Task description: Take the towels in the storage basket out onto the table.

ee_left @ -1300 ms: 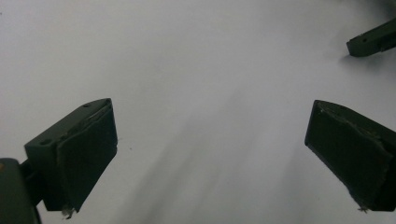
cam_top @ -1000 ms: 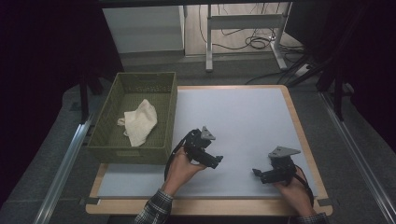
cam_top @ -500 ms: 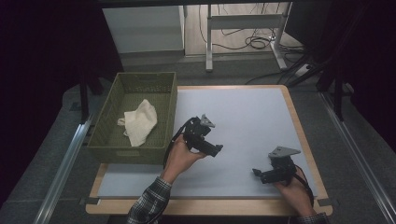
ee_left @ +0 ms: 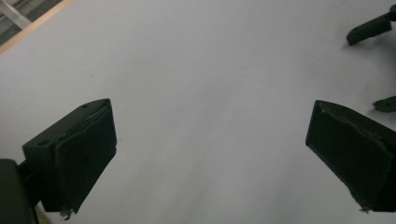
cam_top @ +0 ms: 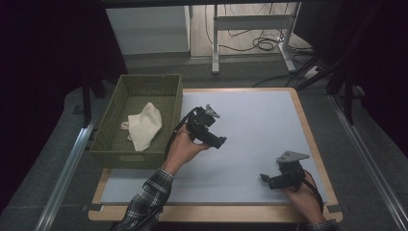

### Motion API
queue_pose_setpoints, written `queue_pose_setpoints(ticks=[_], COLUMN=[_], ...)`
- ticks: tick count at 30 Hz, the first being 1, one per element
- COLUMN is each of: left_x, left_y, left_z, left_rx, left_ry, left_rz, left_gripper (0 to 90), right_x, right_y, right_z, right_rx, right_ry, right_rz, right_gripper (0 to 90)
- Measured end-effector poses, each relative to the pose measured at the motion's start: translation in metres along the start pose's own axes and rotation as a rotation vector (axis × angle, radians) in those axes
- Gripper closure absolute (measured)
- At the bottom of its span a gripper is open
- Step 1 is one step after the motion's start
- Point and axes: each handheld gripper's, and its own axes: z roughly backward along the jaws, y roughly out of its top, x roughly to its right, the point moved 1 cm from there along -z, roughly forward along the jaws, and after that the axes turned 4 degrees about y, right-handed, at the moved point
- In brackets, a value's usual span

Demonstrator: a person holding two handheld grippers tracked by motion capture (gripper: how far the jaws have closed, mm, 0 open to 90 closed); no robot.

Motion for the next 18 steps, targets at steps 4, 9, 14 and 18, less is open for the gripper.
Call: queue_pose_setpoints(ticks=[4, 9, 14, 18], left_x=[-0.013, -0.032, -0.047, -0.064], left_y=[0.003, 0.004, 0.002, -0.003], left_z=[0.004, 0.011, 0.017, 0.022], left_rx=[-0.015, -0.021, -0.021, -0.020], left_ry=[0.026, 0.078, 0.102, 0.107], left_rz=[0.000, 0.024, 0.045, 0.081], left_gripper=[2.0, 1.7, 1.7, 1.7], right_x=[0.000, 0.000, 0.000, 0.000], right_y=[0.000, 0.000, 0.000, 0.000], right_z=[0.000, 0.000, 0.000, 0.000], right_rx=[0.000, 0.001, 0.001, 0.000], right_ry=[0.000, 0.000, 0.000, 0.000], right_rz=[0.001, 0.001, 0.000, 0.000], right_gripper=[4.9, 4.9, 4.9, 4.9])
